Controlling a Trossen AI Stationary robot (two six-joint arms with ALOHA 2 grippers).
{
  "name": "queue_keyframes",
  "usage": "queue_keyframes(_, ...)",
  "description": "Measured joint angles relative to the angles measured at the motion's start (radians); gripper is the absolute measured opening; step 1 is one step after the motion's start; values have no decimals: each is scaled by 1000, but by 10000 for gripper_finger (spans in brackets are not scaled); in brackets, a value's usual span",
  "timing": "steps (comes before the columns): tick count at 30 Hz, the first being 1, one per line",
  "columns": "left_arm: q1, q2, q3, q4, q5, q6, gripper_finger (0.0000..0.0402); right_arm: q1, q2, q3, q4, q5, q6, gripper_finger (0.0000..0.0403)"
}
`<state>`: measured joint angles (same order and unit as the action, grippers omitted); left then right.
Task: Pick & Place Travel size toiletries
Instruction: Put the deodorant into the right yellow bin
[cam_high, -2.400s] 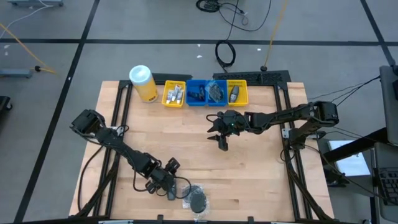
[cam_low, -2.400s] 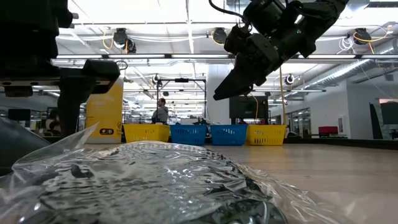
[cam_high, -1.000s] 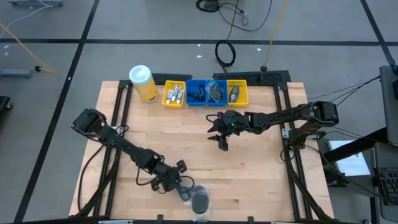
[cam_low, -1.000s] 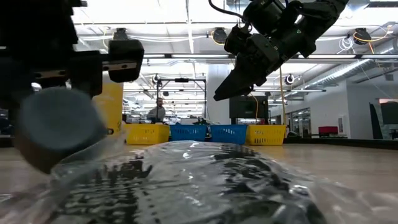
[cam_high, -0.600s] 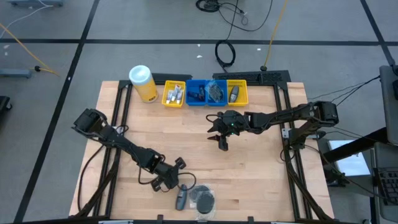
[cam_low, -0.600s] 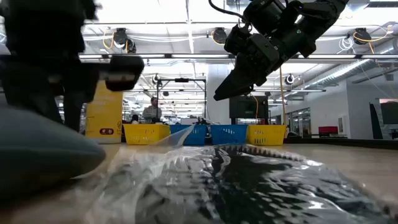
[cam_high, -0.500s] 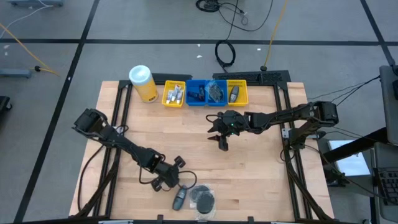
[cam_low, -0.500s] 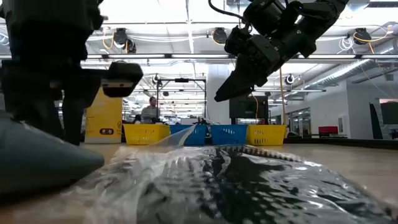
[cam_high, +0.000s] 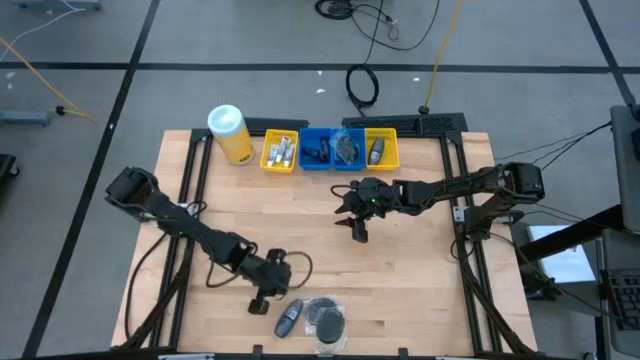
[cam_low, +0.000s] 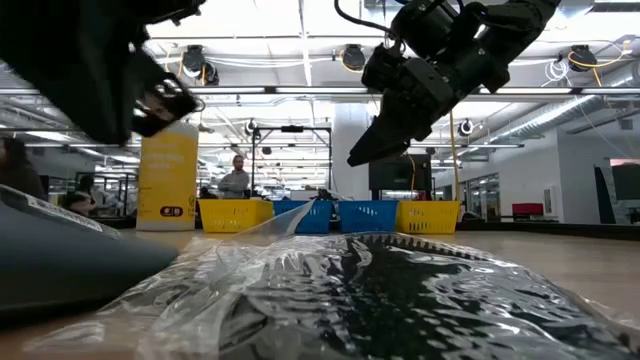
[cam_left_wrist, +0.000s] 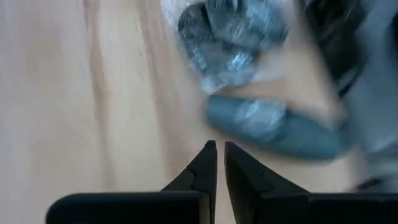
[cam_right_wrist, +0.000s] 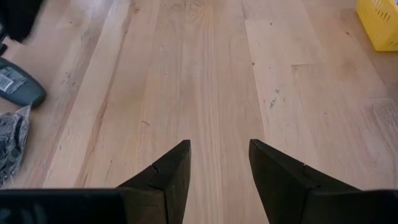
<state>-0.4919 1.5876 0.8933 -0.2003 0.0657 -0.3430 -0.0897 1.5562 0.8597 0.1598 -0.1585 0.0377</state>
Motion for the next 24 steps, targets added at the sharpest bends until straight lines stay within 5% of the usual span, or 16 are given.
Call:
queue_keyframes(4, 10, -9, 40, -109, 81, -294, 36, 0, 0, 0, -7, 0, 0, 155)
queue_keyframes(17, -55, 82, 201, -89, 102, -597, 200, 0, 0, 0, -37, 0, -23, 155)
queue_keyframes(24, -75, 161, 214, -29, 136, -744, 229, 1, 0, 0, -77, 0, -23, 155)
